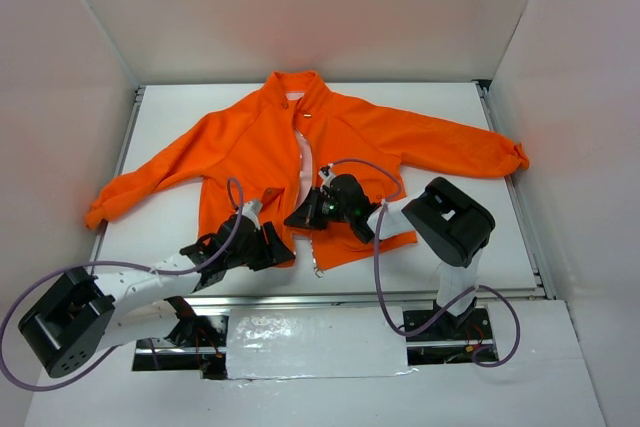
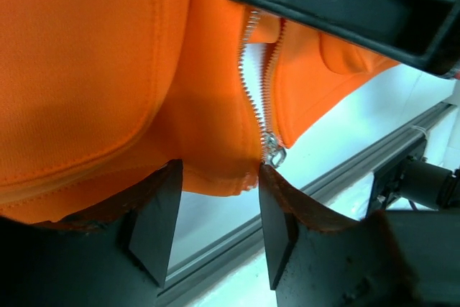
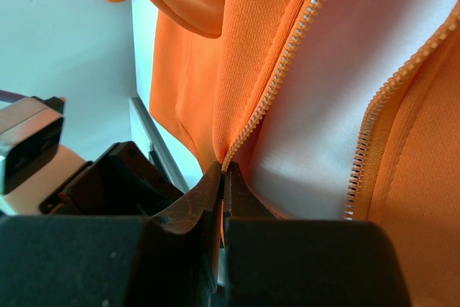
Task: Zip up the jacket
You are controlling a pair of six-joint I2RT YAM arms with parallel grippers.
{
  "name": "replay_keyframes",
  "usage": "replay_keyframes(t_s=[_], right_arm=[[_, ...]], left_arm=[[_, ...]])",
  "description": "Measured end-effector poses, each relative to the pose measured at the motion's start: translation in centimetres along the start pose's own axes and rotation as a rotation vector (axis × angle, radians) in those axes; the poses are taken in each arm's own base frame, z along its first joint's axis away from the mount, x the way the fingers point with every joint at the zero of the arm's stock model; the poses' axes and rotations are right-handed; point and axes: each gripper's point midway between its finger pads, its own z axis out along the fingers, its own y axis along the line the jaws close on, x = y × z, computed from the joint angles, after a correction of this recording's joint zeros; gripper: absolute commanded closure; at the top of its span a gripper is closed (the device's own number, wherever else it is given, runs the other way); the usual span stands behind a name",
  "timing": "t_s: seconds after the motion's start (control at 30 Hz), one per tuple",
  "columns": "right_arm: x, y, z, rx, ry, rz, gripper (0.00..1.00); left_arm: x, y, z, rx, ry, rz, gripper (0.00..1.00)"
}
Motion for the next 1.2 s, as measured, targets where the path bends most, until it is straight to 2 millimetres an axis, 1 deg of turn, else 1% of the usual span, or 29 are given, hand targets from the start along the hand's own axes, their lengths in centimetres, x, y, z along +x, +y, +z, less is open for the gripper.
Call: replay_keyframes(t_s=[0.13, 0.2, 0.27, 0.3, 0.37, 0.4, 0.43, 0.47, 0.5, 0.57, 0.6, 0.63, 0.73, 0.83, 0.9, 1.03, 1.07, 1.13, 1.2], right_arm=[[0.0, -0.1, 0.0, 0.001, 0.001, 0.001, 1.00], [0.1, -0.2, 0.1, 0.004, 0.003, 0.002, 1.00], [0.2, -0.5, 0.2, 0.008, 0.005, 0.003, 1.00], [0.2, -0.6, 0.2, 0.010, 0.006, 0.004, 1.00], [0.2, -0.6, 0.2, 0.010, 0.006, 0.001, 1.00], [0.2, -0.6, 0.2, 0.009, 0.006, -0.001, 0.97], [0.2, -0.6, 0.2, 0.009, 0.005, -0.003, 0.92], [0.2, -0.6, 0.2, 0.009, 0.005, -0.004, 0.84], [0.3, -0.7, 0.2, 0.008, 0.004, -0.004, 0.71], [0.4, -0.8, 0.1, 0.007, 0.007, -0.006, 0.59], [0.6, -1.0, 0.0, 0.009, 0.010, -0.008, 0.52], [0.8, -1.2, -0.1, 0.011, 0.015, -0.008, 0.50], [1.6, -1.6, -0.7, 0.019, 0.029, -0.007, 0.45], [2.1, -1.4, -2.1, 0.026, 0.029, -0.024, 0.41], [2.1, -0.7, -3.3, 0.027, 0.018, -0.049, 0.40], [1.2, 2.0, -5.6, -0.013, -0.046, -0.121, 0.39], [1.2, 2.3, -6.0, -0.021, -0.054, -0.133, 0.39], [1.4, 2.3, -6.7, -0.009, -0.063, -0.148, 0.40], [1.9, 1.3, -7.0, 0.044, -0.060, -0.152, 0.40]], left_arm=[[0.4, 0.7, 0.6, -0.017, 0.009, -0.004, 0.53], [0.5, 1.0, 0.7, -0.021, 0.012, -0.004, 0.56], [0.6, 1.0, 0.8, -0.019, 0.010, -0.003, 0.63], [0.6, 1.1, 0.8, -0.018, 0.010, -0.003, 0.70], [0.5, 1.1, 0.9, -0.014, 0.003, 0.000, 0.76], [0.5, 1.1, 0.9, -0.012, 0.001, 0.002, 0.86], [0.4, 1.0, 0.9, -0.012, -0.002, 0.000, 0.95], [0.4, 1.0, 0.9, -0.010, -0.004, 0.004, 0.99], [0.4, 1.0, 0.9, -0.009, -0.005, 0.004, 1.00], [0.4, 1.0, 1.0, -0.008, -0.005, 0.005, 1.00], [0.3, 0.9, 1.0, -0.007, -0.006, 0.006, 1.00], [0.3, 0.9, 1.0, -0.005, -0.007, 0.006, 1.00], [0.2, 0.7, 1.1, 0.005, -0.013, 0.007, 1.00], [0.1, 0.5, 0.9, 0.025, -0.026, 0.007, 1.00], [-0.1, 0.2, 0.6, 0.048, -0.042, 0.006, 1.00], [-0.5, -0.7, -0.2, 0.120, -0.088, -0.023, 1.00], [-0.5, -0.8, -0.4, 0.132, -0.095, -0.030, 1.00], [-0.7, -1.2, -0.8, 0.167, -0.115, -0.045, 1.00], [-1.1, -1.9, -1.4, 0.211, -0.141, -0.061, 1.00]])
